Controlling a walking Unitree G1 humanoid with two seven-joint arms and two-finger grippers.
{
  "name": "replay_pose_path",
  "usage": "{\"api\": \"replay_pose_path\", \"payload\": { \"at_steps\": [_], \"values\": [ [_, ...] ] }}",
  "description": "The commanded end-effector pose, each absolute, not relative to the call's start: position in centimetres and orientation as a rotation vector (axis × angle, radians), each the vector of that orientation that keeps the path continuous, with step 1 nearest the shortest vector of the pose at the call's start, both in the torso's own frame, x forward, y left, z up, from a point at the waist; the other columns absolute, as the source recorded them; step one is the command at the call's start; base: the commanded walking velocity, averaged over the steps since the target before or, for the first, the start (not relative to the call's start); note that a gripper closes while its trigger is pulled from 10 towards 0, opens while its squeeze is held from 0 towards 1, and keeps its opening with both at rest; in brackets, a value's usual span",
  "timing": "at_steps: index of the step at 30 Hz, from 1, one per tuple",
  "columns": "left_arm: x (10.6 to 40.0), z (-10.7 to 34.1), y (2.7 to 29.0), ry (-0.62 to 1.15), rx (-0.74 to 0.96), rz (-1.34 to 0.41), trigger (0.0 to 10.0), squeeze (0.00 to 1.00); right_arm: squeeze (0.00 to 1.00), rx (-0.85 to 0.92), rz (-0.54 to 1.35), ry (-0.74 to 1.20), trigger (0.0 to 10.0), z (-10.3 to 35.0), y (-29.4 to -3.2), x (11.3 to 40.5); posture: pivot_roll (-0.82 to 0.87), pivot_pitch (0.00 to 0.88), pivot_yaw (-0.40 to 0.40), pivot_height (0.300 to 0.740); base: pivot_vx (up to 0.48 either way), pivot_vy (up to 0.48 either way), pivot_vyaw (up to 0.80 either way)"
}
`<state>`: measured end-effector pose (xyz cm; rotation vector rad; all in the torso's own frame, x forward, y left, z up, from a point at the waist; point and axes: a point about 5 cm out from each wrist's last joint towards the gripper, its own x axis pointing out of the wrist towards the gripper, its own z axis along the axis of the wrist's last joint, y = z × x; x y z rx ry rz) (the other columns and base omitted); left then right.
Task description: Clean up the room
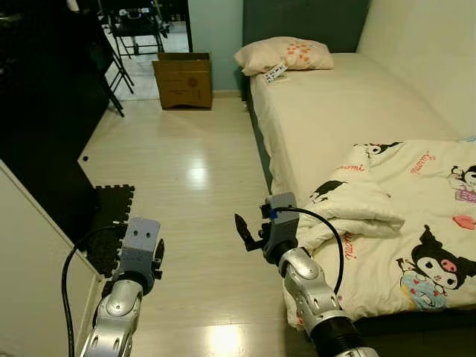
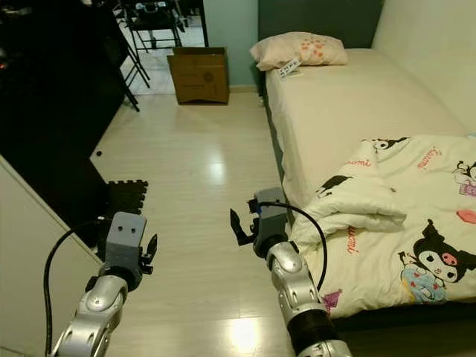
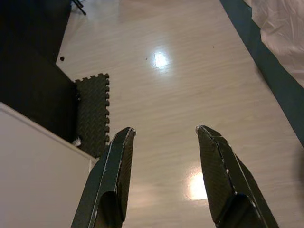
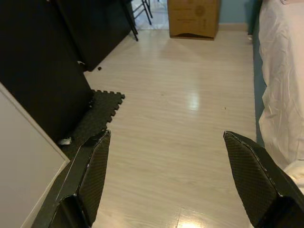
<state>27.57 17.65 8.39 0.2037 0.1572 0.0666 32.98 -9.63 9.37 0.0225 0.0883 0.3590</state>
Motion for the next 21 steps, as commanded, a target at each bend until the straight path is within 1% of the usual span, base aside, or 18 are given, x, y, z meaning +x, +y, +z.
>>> {"api": "replay_pose_path", "payload": {
  "at_steps": [1,3,8,15,21],
  "values": [
    [27.26,7.92,17.57,0.184,0.215,0.068,10.0,0.00,0.00,0.027,0.353,0.092,10.0,9.15,-9.94,32.89,-0.03,0.131,0.035,0.738,0.000,-0.454,0.00],
    [27.19,7.87,17.57,0.186,0.216,0.071,10.0,0.00,0.00,0.026,0.355,0.089,10.0,9.25,-9.93,32.94,-0.03,0.130,0.033,0.738,0.000,-0.454,0.00],
    [27.13,7.65,17.77,0.199,0.226,0.103,10.0,0.00,0.00,0.024,0.356,0.087,10.0,9.33,-10.00,33.01,-0.03,0.129,0.031,0.738,0.000,0.000,0.00],
    [27.13,7.69,18.22,0.189,0.193,0.129,10.0,0.00,0.00,0.022,0.359,0.084,10.0,9.47,-10.06,33.13,-0.03,0.124,0.028,0.738,0.000,0.000,0.00],
    [27.01,7.84,18.49,0.167,0.114,0.162,10.0,0.00,0.00,-0.003,0.390,0.072,10.0,9.57,-9.62,33.04,-0.03,0.121,0.030,0.738,0.000,0.000,0.00]
  ]
}}
